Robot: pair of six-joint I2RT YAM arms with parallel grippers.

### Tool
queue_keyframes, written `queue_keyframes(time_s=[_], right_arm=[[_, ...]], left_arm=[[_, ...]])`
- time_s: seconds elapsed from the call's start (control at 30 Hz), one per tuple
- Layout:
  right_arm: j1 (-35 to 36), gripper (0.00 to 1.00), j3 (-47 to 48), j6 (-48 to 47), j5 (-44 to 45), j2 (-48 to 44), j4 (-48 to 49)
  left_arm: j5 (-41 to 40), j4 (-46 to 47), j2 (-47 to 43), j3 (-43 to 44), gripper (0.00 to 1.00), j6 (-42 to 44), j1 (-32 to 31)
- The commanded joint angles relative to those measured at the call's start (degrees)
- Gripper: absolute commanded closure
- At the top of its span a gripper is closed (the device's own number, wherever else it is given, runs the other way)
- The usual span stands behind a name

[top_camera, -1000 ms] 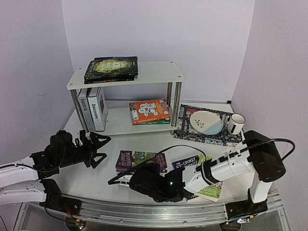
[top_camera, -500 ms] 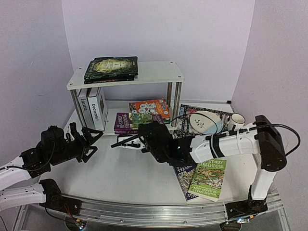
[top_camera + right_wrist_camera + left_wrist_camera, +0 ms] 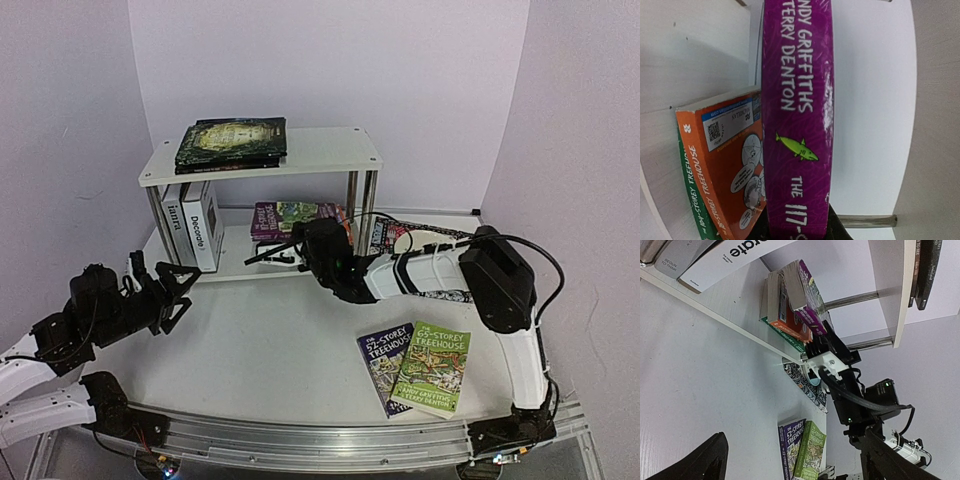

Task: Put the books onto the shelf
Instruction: Place the book on the book pile on the shelf.

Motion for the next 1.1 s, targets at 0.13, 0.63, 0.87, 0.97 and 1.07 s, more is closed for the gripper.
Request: queue_keyframes(time_s=[0.13, 0.63, 0.87, 0.97, 1.07], right_arm=[[-4.61, 1.0, 8.36, -1.05, -3.13, 3.21, 9.14], [-6.86, 0.99, 4.94, 2.93, -5.82, 3.28, 3.31], [-7.55, 0.97, 3.11, 4.3, -7.03, 2.14, 1.3], [-7.77, 0.96, 2.78, 4.32, -6.99, 2.26, 1.28], [-8.04, 0.91, 2.81, 4.48, -6.48, 2.44, 0.98]], left_arm=[[-2.57, -0.65, 1.22, 1.8, 0.07, 0.97, 0.05], [-3.37, -0.98, 0.67, 0.27, 0.07, -0.46, 0.03], [-3.31, -0.95, 0.55, 0.0, 0.07, -0.85, 0.05], [-3.25, -0.98, 0.19, -0.41, 0.07, -1.12, 0.06], [-3.16, -1.06, -0.27, -0.69, 0.07, -1.21, 0.06]])
